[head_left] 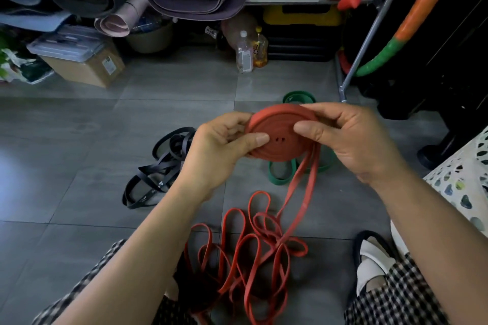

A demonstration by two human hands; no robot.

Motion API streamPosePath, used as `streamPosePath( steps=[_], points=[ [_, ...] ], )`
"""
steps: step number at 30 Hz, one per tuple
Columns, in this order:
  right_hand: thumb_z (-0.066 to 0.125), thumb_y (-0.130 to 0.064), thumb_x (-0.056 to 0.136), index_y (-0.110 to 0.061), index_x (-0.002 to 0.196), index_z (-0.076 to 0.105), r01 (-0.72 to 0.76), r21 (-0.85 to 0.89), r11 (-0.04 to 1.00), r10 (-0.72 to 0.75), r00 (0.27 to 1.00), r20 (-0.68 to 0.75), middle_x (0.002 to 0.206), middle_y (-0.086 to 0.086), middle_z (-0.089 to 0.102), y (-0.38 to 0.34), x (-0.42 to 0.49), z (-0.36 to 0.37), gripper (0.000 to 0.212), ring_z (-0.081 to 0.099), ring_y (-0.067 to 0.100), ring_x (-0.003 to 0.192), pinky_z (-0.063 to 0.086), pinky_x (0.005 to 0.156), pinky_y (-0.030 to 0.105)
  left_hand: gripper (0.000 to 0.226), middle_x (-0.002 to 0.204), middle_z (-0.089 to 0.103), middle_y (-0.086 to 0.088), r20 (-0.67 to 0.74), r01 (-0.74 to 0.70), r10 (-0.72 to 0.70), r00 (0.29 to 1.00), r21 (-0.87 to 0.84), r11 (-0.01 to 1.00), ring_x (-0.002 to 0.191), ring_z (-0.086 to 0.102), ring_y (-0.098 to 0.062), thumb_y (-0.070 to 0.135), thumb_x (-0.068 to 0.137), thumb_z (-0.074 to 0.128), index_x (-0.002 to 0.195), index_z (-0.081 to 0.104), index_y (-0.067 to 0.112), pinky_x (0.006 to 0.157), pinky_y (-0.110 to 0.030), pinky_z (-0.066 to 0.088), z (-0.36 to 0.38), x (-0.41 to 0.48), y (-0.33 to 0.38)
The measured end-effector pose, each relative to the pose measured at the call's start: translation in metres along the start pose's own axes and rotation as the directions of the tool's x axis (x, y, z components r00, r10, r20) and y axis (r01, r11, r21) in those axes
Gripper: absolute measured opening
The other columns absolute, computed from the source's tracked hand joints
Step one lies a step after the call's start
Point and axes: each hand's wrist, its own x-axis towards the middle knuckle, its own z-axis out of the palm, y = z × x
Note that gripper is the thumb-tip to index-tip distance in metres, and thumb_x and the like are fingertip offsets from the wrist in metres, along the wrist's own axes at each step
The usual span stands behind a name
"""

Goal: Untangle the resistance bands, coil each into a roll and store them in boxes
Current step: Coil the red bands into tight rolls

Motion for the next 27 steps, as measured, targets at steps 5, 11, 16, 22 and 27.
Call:
streamPosePath(
  steps=[5, 11, 16, 22, 27],
  points=[
    [0.063, -0.017, 0.062, -0.025, 0.066, 0.073, -0.040, 0.196, 0.980, 0.060, 0.993, -0.099, 0.062, -0.014, 0.070, 0.005, 0.000, 0.004, 0.013, 0.066, -0.002, 0.063, 0.049, 0.061, 0.008, 0.021, 0.076, 0.073, 0.001, -0.083, 0.013, -0.046, 0.995, -0.360, 0.933, 0.074, 0.070, -0.014, 0.014, 0.069, 0.059, 0.090, 0.060, 0.009, 0.062, -0.026, 0.057, -0.001, 0.003, 0.006],
    [0.063, -0.022, 0.063, -0.020, 0.079, 0.066, -0.041, 0.189, 0.981, 0.069, 0.987, -0.146, 0.064, -0.019, 0.070, 0.011, 0.002, 0.010, 0.017, 0.064, -0.006, 0.067, 0.047, 0.064, 0.007, 0.021, 0.081, 0.073, -0.002, -0.088, 0.092, -0.146, 0.985, -0.443, 0.892, 0.078, 0.070, -0.017, 0.016, 0.071, 0.059, 0.091, 0.059, 0.007, 0.066, -0.027, 0.058, 0.013, -0.004, -0.011],
    [0.065, -0.014, 0.076, -0.028, 0.084, 0.065, 0.018, -0.194, 0.981, -0.018, 1.000, 0.005, 0.064, -0.026, 0.067, 0.004, 0.001, -0.004, 0.017, 0.062, -0.011, 0.067, 0.045, 0.063, 0.003, 0.032, 0.097, 0.067, -0.003, 0.043, 0.097, -0.095, 0.995, -0.050, 0.994, 0.084, 0.065, -0.014, 0.001, 0.078, 0.063, 0.101, 0.058, 0.021, 0.068, -0.021, 0.056, -0.005, 0.001, -0.010],
    [0.064, -0.023, 0.065, -0.026, 0.088, 0.065, -0.008, -0.092, 0.996, 0.008, 1.000, 0.001, 0.066, -0.027, 0.067, 0.005, -0.001, 0.002, 0.023, 0.063, -0.011, 0.070, 0.045, 0.066, 0.003, 0.022, 0.078, 0.069, 0.001, -0.039, 0.056, -0.056, 0.998, 0.000, 0.998, 0.069, 0.066, -0.015, -0.002, 0.078, 0.062, 0.087, 0.063, 0.017, 0.058, -0.026, 0.057, -0.005, -0.001, -0.003],
    [0.062, -0.004, 0.075, -0.017, 0.087, 0.065, -0.069, 0.142, 0.987, 0.078, 0.995, -0.059, 0.066, -0.020, 0.070, 0.014, 0.000, 0.010, 0.018, 0.065, -0.006, 0.068, 0.047, 0.064, 0.006, 0.015, 0.084, 0.072, -0.001, -0.151, 0.061, -0.128, 0.980, -0.388, 0.920, 0.080, 0.070, -0.020, 0.013, 0.078, 0.059, 0.092, 0.059, 0.013, 0.063, -0.032, 0.059, 0.000, 0.000, -0.002]
  ],
)
